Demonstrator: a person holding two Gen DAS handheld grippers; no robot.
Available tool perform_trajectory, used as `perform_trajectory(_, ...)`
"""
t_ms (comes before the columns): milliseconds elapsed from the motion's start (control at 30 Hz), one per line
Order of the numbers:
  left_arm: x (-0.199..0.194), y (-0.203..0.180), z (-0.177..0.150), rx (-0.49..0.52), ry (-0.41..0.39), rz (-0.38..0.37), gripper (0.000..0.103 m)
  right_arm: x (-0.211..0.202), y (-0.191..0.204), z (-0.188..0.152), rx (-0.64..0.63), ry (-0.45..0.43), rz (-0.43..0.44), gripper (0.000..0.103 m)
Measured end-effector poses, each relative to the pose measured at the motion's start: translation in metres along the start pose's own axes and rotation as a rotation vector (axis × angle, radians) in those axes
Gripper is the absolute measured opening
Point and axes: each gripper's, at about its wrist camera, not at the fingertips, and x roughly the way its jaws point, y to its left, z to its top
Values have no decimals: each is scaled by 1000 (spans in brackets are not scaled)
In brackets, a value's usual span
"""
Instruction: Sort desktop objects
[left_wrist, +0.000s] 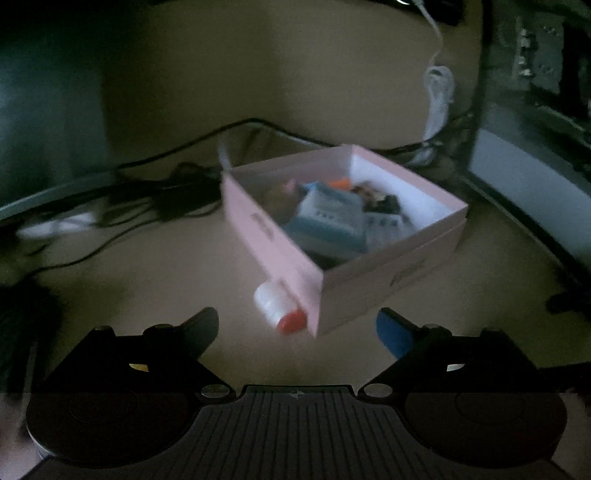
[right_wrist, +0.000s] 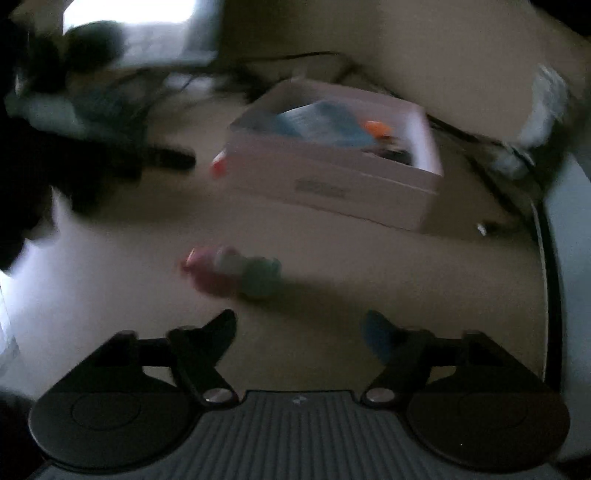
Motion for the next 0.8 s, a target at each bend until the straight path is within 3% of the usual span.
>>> perform_trajectory(267,51,14,19,150,75,-134,100,-35,-9,-26,185,13,-155,98)
perform_trajectory(567,67,-8,15,225,115,-247,101,-39,-3,-45,255,31,-228,102)
perform_trajectory(800,32,-27,-15,91,119,-266,101,-28,-13,-42,216,20,-225,103)
